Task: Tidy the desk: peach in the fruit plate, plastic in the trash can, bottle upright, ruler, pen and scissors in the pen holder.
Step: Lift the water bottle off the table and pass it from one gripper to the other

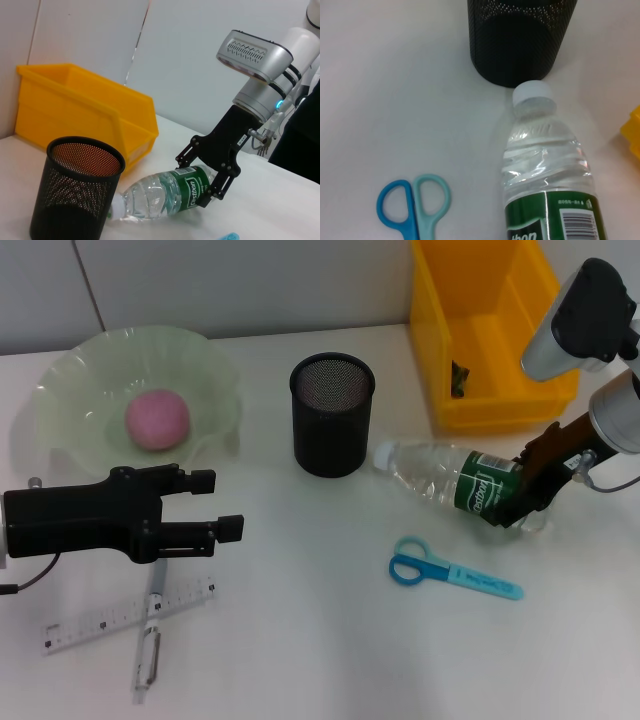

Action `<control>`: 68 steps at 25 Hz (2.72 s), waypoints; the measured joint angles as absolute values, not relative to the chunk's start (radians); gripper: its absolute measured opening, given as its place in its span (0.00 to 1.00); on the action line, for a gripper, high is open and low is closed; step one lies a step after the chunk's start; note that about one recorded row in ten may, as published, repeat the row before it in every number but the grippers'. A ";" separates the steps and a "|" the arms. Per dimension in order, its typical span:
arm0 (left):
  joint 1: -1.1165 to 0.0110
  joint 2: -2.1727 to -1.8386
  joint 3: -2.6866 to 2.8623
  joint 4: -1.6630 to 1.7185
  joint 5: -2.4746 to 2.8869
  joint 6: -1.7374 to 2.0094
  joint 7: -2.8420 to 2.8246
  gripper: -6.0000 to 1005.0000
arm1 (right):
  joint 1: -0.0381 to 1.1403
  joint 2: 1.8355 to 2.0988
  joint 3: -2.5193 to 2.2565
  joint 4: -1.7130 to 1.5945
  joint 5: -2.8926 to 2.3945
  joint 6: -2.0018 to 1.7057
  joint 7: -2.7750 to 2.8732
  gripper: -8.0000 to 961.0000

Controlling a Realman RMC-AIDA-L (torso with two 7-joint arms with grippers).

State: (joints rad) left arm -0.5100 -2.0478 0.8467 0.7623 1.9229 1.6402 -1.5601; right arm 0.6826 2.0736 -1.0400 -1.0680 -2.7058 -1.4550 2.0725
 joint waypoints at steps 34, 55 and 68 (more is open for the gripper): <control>-0.511 -2.045 0.847 0.755 1.922 1.641 -1.560 0.83 | 0.618 2.054 -1.036 -1.170 -2.558 -1.531 2.043 0.80; -0.512 -2.046 0.847 0.762 1.922 1.643 -1.568 0.83 | 0.669 2.042 -1.016 -1.126 -2.660 -1.558 2.089 0.80; -0.514 -2.049 0.846 0.759 1.921 1.639 -1.569 0.83 | 0.791 2.040 -1.016 -0.981 -2.804 -1.547 2.144 0.80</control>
State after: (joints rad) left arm -0.5139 -2.0492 0.8457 0.7595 1.9205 1.6389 -1.5693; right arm 0.7909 2.0401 -1.0158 -0.9814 -2.8041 -1.5473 2.1441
